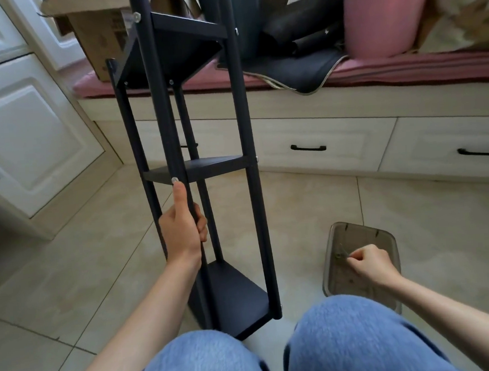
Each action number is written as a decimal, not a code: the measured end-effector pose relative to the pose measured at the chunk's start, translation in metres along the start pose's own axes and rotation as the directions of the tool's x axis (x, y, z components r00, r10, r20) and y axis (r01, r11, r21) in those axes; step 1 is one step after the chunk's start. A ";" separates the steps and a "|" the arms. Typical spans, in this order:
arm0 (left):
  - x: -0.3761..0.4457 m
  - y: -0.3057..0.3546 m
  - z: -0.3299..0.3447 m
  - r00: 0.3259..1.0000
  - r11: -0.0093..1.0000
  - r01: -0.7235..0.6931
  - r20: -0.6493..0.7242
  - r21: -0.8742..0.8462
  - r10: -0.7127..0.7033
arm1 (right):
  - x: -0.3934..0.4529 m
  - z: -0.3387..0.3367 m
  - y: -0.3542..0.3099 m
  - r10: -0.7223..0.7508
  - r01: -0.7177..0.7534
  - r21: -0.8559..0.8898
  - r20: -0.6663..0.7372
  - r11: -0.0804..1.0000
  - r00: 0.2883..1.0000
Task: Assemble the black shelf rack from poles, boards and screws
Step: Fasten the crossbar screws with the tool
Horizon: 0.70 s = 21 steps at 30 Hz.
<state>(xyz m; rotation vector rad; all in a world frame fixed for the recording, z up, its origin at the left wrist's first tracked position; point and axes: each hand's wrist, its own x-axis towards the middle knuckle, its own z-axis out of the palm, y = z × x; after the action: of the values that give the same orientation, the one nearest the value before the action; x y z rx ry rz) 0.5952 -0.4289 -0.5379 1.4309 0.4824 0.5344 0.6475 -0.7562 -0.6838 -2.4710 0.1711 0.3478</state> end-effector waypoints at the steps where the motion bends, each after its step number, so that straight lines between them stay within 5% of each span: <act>1: 0.000 0.000 0.002 1.000 1.000 0.000 -0.007 -0.003 0.000 | 0.004 0.002 0.006 0.043 -0.042 -0.011 0.010 0.999 0.999; 11: 0.006 -0.004 0.004 0.999 1.000 -0.019 -0.052 -0.024 0.017 | 0.035 0.026 0.028 0.226 -0.200 -0.182 0.133 0.963 0.965; 21: 0.003 -0.008 0.005 0.999 1.000 -0.030 -0.015 0.002 0.030 | 0.035 0.017 0.021 0.223 -0.176 -0.241 0.183 0.954 0.958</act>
<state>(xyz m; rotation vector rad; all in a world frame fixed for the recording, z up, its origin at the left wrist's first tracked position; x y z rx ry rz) 0.6007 -0.4315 -0.5456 1.4385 0.4735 0.5693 0.6736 -0.7634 -0.7191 -2.6213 0.3116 0.7469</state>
